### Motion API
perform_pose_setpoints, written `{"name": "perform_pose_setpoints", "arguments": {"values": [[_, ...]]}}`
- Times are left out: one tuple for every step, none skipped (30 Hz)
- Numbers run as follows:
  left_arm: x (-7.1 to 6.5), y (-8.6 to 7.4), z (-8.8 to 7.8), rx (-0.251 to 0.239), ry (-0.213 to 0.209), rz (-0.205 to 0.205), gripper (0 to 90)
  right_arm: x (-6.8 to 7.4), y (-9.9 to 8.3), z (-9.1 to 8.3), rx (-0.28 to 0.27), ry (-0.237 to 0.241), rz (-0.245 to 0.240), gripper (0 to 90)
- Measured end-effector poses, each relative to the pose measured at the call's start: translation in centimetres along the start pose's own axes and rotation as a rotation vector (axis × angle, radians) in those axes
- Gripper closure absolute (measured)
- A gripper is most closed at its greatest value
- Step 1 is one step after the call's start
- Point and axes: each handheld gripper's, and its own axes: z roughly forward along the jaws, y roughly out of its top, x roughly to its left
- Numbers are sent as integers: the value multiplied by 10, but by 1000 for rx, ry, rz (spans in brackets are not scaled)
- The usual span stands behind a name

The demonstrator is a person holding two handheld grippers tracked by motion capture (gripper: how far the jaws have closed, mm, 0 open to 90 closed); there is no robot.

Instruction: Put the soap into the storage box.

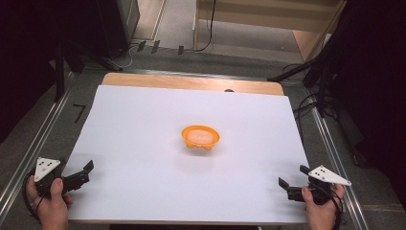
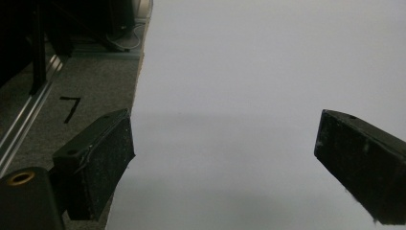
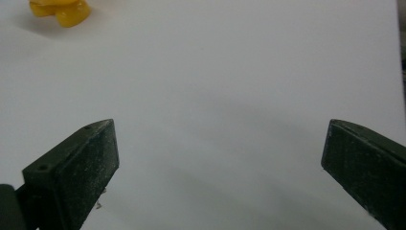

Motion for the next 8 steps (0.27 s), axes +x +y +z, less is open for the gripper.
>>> {"name": "perform_pose_setpoints", "arguments": {"values": [[0, 0, 0, 0, 1, 0, 68, -2, -3, -2, 2, -13, 6, 0], [0, 0, 1, 2, -4, -4, 68, -4, -7, -5, -3, -34, 22, 0], [1, 0, 1, 4, -7, -12, 68, -6, -8, -5, -8, -45, 36, 0], [2, 0, 1, 6, -10, -15, 68, -7, -9, -6, -13, -49, 51, 0], [2, 0, 1, 6, -10, -15, 68, -7, -9, -6, -19, -56, 55, 0], [2, 0, 1, 8, -12, -20, 68, -7, -9, -6, -22, -63, 60, 0], [2, 0, 1, 7, -12, -19, 68, -7, -9, -6, -25, -66, 63, 0], [2, 0, 1, 7, -12, -19, 68, -7, -9, -6, -25, -66, 63, 0]]}}
